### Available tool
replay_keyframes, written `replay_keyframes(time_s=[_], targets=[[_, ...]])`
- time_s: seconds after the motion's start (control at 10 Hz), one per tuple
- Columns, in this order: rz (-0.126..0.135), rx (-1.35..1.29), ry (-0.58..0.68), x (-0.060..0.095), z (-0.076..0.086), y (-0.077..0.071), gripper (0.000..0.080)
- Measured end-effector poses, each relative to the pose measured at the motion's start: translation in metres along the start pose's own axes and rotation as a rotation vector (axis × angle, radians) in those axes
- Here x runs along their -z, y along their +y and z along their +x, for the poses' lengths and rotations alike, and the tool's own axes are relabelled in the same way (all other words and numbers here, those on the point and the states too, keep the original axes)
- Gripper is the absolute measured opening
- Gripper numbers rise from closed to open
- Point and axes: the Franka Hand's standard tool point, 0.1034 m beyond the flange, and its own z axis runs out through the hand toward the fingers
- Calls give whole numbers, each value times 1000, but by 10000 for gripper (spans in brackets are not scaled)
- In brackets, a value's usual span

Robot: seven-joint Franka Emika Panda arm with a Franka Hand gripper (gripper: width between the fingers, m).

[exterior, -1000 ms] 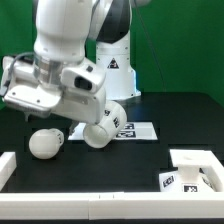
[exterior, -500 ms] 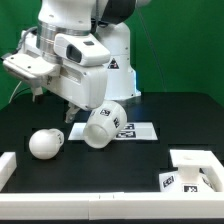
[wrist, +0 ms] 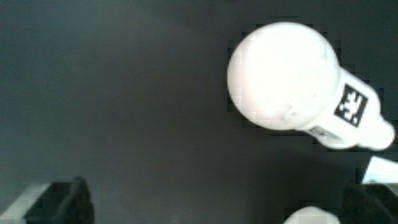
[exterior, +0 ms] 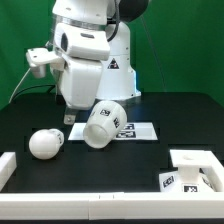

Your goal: Assemble lamp

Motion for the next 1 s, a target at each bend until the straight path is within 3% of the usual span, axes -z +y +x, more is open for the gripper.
replay_keyframes(time_s=[0.3, 0.4, 0.6, 0.8, 0.9, 1.0], targets=[[0, -198, 1, 0, 0, 0, 698], [-17, -333, 15, 1, -4, 3, 698], [-20, -653, 27, 3, -7, 6, 698], [22, -980, 96, 5, -17, 3, 698], [-6, -993, 103, 3, -25, 3, 698], [3, -1066, 104, 2, -22, 3, 698]])
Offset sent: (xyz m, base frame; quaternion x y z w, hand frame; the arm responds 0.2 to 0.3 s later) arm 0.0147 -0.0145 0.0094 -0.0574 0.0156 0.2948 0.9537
